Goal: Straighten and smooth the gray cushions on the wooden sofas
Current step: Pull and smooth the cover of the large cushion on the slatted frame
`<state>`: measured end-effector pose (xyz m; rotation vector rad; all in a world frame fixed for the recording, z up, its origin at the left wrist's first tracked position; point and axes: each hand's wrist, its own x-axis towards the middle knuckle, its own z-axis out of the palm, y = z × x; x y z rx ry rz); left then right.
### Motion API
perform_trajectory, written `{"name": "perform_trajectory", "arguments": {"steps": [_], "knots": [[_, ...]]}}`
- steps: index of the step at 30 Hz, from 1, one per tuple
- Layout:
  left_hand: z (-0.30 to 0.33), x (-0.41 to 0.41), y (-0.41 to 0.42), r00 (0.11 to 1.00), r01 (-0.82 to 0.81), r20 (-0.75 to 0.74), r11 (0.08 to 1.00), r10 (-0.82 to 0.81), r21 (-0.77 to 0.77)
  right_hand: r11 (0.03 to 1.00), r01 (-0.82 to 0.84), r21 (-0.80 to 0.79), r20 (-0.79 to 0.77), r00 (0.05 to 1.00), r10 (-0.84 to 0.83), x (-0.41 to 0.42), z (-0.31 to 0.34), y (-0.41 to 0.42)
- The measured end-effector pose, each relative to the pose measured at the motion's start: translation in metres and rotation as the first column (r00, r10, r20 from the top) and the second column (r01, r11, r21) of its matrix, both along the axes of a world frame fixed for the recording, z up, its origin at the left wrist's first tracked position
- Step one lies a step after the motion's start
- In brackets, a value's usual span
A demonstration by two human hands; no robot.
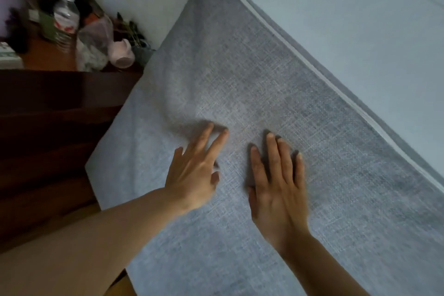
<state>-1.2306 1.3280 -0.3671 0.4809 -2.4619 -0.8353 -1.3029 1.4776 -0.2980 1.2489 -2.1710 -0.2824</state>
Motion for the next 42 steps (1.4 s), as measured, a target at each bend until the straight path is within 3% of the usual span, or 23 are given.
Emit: {"name": "perform_trajectory", "arguments": {"steps": [9, 13, 19, 22, 25, 27, 29, 31, 32, 34, 36, 38, 40, 42], "knots": [[-0.029, -0.003, -0.025, 0.975, 0.033, -0.222, 0.995, -0.011, 0.093, 0.988, -0.157, -0.008, -0.036, 0.987, 0.157, -0.018, -0.007, -0.066], [-0.025, -0.016, -0.054, 0.909, -0.092, -0.390, 0.984, 0.145, 0.152, 0.987, -0.161, -0.029, -0.052, 0.986, 0.159, -0.024, 0.002, -0.102], [-0.006, -0.026, -0.088, 0.839, -0.310, -0.393, 0.924, 0.376, 0.222, 0.973, -0.231, 0.015, -0.128, 0.965, 0.231, -0.028, 0.029, -0.148], [0.019, -0.021, -0.100, 0.747, -0.370, -0.407, 0.837, 0.526, 0.403, 0.944, -0.331, 0.002, -0.188, 0.927, 0.325, -0.023, 0.056, -0.179], [0.035, -0.021, -0.102, 0.554, -0.395, -0.472, 0.716, 0.685, 0.576, 0.889, -0.457, -0.032, -0.284, 0.857, 0.431, -0.007, 0.087, -0.208], [0.021, -0.038, -0.094, 0.492, -0.359, -0.496, 0.686, 0.716, 0.633, 0.883, -0.468, 0.002, -0.325, 0.835, 0.444, -0.018, 0.090, -0.209], [-0.007, -0.064, -0.082, 0.633, -0.336, -0.437, 0.735, 0.639, 0.589, 0.939, -0.261, 0.225, -0.325, 0.888, 0.325, -0.043, 0.079, -0.202], [-0.039, -0.089, -0.070, 0.774, -0.344, -0.332, 0.798, 0.540, 0.495, 0.926, -0.063, 0.372, -0.341, 0.919, 0.199, -0.062, 0.061, -0.200], [-0.048, -0.095, -0.068, 0.782, -0.323, -0.332, 0.798, 0.528, 0.509, 0.922, -0.082, 0.378, -0.301, 0.931, 0.206, -0.061, 0.051, -0.206], [-0.054, -0.088, -0.070, 0.715, -0.277, -0.397, 0.754, 0.576, 0.595, 0.910, -0.246, 0.334, -0.261, 0.904, 0.340, -0.047, 0.029, -0.213], [-0.077, -0.078, -0.077, 0.607, -0.324, -0.352, 0.627, 0.712, 0.709, 0.873, -0.293, 0.390, -0.252, 0.878, 0.407, -0.042, -0.001, -0.216], [-0.110, -0.075, -0.080, 0.666, -0.404, -0.214, 0.587, 0.715, 0.702, 0.860, -0.197, 0.471, -0.264, 0.899, 0.350, -0.049, -0.023, -0.216], [-0.125, -0.070, -0.080, 0.733, -0.362, -0.194, 0.616, 0.652, 0.699, 0.863, -0.247, 0.441, -0.208, 0.907, 0.366, -0.043, -0.033, -0.225], [-0.133, -0.061, -0.081, 0.643, -0.303, -0.275, 0.567, 0.715, 0.766, 0.875, -0.344, 0.341, -0.207, 0.880, 0.427, -0.029, -0.045, -0.226]]}}
